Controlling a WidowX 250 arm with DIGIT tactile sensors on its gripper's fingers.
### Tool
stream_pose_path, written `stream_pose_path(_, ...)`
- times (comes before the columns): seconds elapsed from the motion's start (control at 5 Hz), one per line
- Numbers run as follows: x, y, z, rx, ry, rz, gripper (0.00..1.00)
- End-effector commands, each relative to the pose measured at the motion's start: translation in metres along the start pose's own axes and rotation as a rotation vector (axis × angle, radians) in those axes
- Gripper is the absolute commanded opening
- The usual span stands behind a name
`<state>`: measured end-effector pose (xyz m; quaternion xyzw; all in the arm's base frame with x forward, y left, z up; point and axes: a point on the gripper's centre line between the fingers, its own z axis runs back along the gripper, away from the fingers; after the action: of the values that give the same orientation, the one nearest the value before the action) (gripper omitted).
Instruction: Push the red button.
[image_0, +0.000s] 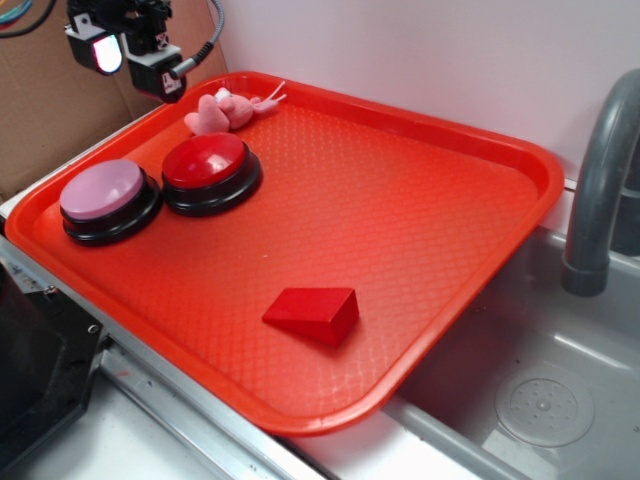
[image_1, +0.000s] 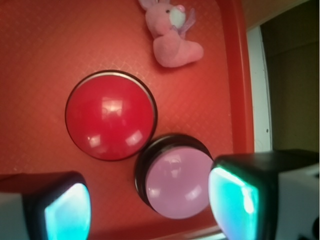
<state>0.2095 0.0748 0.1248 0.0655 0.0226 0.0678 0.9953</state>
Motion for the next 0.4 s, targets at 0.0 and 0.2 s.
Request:
stream_pose_path(0.0,0.0000,-0.0003,0.0283,0.008,-0.076,-0.022,1.00)
stream_pose_path(0.2,-0.0015,-0.0085,0.0299,0.017,-0.078,-0.055,1.00)
